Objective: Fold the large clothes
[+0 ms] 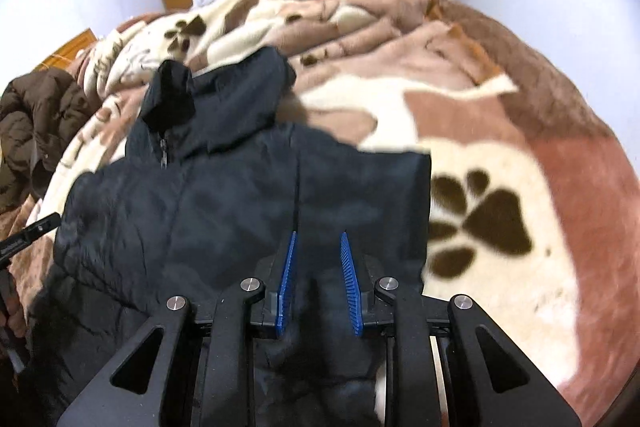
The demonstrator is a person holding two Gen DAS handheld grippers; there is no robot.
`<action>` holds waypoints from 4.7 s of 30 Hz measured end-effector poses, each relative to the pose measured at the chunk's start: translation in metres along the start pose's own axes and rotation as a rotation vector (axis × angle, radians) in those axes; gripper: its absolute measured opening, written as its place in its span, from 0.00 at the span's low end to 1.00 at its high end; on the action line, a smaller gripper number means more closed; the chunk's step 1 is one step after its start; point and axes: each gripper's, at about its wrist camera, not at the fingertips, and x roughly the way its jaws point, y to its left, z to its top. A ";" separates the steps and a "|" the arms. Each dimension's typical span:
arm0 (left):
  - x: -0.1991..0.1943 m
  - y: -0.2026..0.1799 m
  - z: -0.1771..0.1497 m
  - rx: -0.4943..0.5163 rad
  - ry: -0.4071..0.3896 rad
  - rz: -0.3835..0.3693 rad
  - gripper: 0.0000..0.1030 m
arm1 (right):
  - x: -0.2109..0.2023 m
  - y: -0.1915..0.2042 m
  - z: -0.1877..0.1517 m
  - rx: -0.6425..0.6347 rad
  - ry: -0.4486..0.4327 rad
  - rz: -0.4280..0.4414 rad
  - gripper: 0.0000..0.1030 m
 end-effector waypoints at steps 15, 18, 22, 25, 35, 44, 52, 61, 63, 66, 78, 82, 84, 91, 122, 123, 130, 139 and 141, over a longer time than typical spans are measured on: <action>0.115 -0.027 -0.016 0.139 0.080 0.057 0.45 | 0.103 -0.008 -0.004 0.001 0.133 -0.019 0.21; 0.116 -0.028 -0.016 0.139 0.082 0.063 0.45 | 0.103 -0.010 -0.004 0.000 0.141 -0.019 0.21; 0.108 -0.031 -0.005 0.144 0.102 0.077 0.44 | 0.073 -0.003 0.009 0.005 0.125 -0.036 0.21; 0.080 -0.029 0.005 0.122 0.086 0.050 0.44 | 0.031 0.003 0.011 0.027 0.061 0.021 0.21; 0.069 -0.017 -0.042 0.108 0.122 0.026 0.46 | 0.049 0.034 -0.042 -0.006 0.182 0.063 0.23; 0.078 -0.017 -0.045 0.097 0.123 0.027 0.47 | 0.064 0.036 -0.047 -0.015 0.177 0.039 0.23; 0.013 -0.021 -0.041 0.106 0.105 0.031 0.46 | -0.021 0.041 -0.033 0.019 0.068 0.001 0.23; -0.095 -0.029 -0.071 0.098 0.046 -0.020 0.46 | -0.137 0.060 -0.047 0.054 -0.096 0.003 0.24; -0.113 -0.031 -0.078 0.092 0.038 -0.030 0.46 | -0.158 0.065 -0.055 0.075 -0.125 0.013 0.25; -0.139 -0.031 -0.091 0.078 0.030 -0.051 0.46 | -0.179 0.079 -0.068 0.091 -0.145 0.029 0.26; -0.191 -0.036 -0.142 0.082 0.054 -0.082 0.46 | -0.203 0.123 -0.138 -0.034 -0.118 0.059 0.40; -0.192 -0.037 -0.147 0.083 0.066 -0.065 0.48 | -0.200 0.125 -0.143 -0.043 -0.141 0.012 0.41; -0.191 -0.038 -0.145 0.082 0.069 -0.059 0.48 | -0.198 0.126 -0.140 -0.033 -0.145 -0.007 0.41; -0.190 -0.043 -0.119 0.103 0.035 -0.044 0.49 | -0.195 0.131 -0.109 -0.079 -0.181 -0.022 0.41; 0.005 -0.008 0.064 0.113 0.041 0.012 0.62 | 0.012 0.079 0.085 -0.052 0.059 0.133 0.50; 0.017 -0.006 0.072 0.106 0.047 0.009 0.63 | 0.022 0.075 0.090 -0.048 0.069 0.134 0.50; 0.103 -0.006 0.117 0.083 0.091 -0.001 0.66 | 0.096 0.050 0.129 -0.006 0.117 0.129 0.50; 0.198 -0.001 0.158 0.051 0.127 0.060 0.67 | 0.165 0.035 0.174 -0.024 0.134 0.120 0.50; 0.206 -0.002 0.159 0.054 0.116 0.049 0.56 | 0.181 0.038 0.178 -0.028 0.163 0.133 0.50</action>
